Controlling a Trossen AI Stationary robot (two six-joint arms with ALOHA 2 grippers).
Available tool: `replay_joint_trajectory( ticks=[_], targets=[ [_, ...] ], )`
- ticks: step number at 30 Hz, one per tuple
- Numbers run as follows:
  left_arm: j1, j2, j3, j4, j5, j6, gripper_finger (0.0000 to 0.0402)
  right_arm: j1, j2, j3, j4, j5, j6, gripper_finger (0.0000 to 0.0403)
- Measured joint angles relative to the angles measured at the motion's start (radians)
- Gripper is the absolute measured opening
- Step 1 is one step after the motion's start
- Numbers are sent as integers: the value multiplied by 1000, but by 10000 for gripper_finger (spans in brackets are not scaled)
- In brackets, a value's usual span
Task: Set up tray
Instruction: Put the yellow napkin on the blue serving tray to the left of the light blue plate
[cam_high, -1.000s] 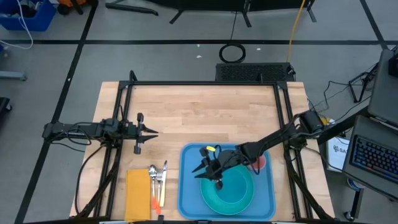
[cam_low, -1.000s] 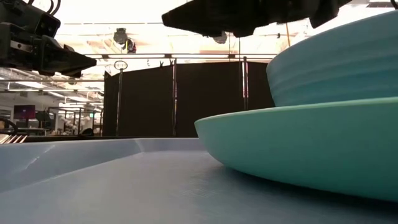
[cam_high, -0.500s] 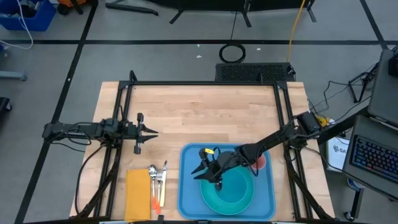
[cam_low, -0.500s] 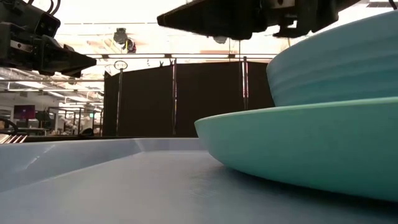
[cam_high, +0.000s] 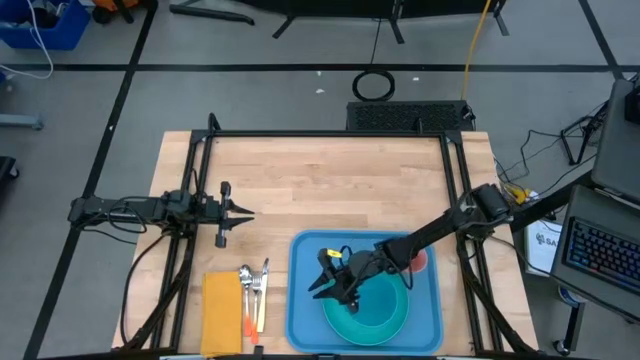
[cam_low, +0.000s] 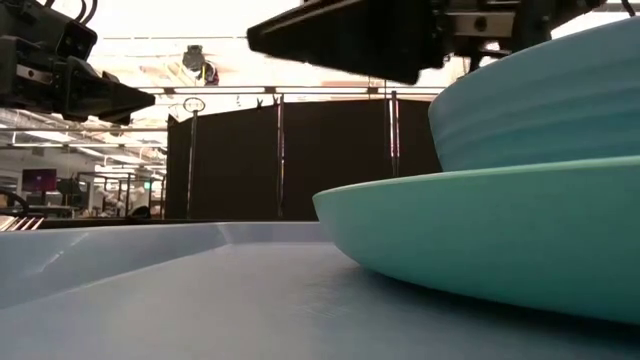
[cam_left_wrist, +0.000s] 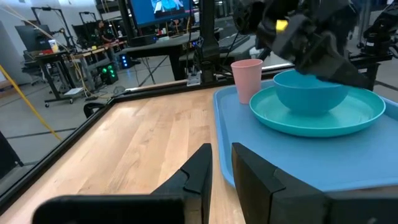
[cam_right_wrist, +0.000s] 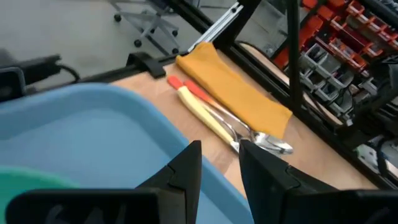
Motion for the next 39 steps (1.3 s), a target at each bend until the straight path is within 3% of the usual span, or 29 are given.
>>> replay_joint_trajectory(
  ticks=[4,19,26,28,34,39],
  targets=[
    [0,0,0,0,0,0,67,0,45,7,86,8,22,100],
    [0,0,0,0,0,0,67,101,41,7,120,242,40,100],
    [0,0,0,15,0,2,67,115,41,7,138,267,43,100],
    [0,0,0,41,3,-53,67,113,41,7,137,268,65,100],
    [0,0,0,96,27,-436,67,113,41,7,132,268,73,100],
    [0,0,0,148,-4,-472,67,113,41,7,131,268,74,100]
  ],
)
